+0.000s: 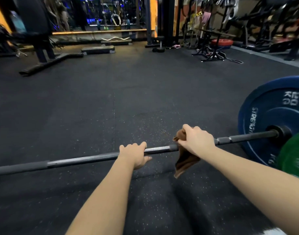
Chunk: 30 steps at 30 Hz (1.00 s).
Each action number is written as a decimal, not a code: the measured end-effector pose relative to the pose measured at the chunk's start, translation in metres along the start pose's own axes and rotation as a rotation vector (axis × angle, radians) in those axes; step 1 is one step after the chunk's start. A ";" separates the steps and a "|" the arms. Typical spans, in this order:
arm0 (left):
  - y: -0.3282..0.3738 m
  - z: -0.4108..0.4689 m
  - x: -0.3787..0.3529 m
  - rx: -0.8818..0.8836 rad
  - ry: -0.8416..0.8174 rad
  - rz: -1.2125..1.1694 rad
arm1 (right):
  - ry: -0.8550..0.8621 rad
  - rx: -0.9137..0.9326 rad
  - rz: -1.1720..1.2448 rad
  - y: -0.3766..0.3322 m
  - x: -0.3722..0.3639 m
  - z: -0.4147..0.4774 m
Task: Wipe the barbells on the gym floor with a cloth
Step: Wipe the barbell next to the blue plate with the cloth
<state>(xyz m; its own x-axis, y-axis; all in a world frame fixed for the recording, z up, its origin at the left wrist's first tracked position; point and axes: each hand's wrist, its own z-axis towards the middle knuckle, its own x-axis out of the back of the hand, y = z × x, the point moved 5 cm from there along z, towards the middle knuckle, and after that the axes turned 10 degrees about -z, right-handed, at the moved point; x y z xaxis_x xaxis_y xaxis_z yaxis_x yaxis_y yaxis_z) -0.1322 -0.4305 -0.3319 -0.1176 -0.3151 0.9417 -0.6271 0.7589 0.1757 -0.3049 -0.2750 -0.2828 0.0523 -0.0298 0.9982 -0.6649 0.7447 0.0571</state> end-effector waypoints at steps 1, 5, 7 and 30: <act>-0.001 0.000 0.000 -0.002 0.005 -0.004 | -0.008 -0.056 0.017 0.012 0.001 0.004; -0.002 0.000 -0.002 -0.009 0.008 -0.010 | -0.042 -0.152 -0.042 0.042 0.003 0.014; -0.002 0.001 -0.002 -0.011 0.007 -0.006 | -0.034 -0.159 -0.071 0.044 0.003 0.015; -0.003 0.001 -0.005 -0.058 0.097 -0.006 | -0.042 -0.130 0.044 0.039 0.003 0.002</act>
<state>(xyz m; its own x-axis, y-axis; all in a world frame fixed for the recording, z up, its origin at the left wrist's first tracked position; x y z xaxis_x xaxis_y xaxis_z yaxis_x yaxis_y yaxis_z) -0.1307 -0.4320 -0.3372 -0.0371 -0.2652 0.9635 -0.5819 0.7896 0.1949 -0.3321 -0.2480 -0.2770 -0.0078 -0.0207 0.9998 -0.5633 0.8261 0.0127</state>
